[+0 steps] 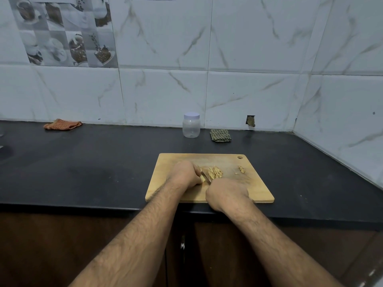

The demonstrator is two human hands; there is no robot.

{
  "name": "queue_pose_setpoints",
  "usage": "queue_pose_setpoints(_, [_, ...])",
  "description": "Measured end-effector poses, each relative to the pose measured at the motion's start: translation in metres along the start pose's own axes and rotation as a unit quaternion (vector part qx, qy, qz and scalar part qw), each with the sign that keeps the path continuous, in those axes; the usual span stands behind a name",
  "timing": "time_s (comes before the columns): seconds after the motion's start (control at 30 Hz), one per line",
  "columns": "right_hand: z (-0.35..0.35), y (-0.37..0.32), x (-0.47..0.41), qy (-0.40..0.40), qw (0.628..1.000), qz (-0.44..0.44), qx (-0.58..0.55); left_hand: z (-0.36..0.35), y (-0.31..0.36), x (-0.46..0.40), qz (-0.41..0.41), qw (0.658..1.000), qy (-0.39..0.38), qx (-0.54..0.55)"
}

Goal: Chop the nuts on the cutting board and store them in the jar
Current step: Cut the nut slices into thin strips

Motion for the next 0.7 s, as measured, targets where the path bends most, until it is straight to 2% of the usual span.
queue_pose_setpoints(0.5, [-0.004, 0.006, 0.008, -0.021, 0.999, 0.012, 0.021, -0.001, -0.002, -0.004, 0.019, 1.0, -0.014, 0.005])
queue_pose_setpoints(0.7, [-0.018, 0.02, 0.017, -0.036, 0.999, -0.009, -0.023, -0.001, -0.002, -0.004, 0.008, 1.0, -0.014, 0.006])
Point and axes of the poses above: each hand's wrist, its own x-axis away from the middle knuckle, its own z-axis out of the back of the hand, y = z × x, the point moved 6 cm from there along -x, towards the middle knuckle, and after that the axes turned 6 degrees about -y, right-handed, at the moved point
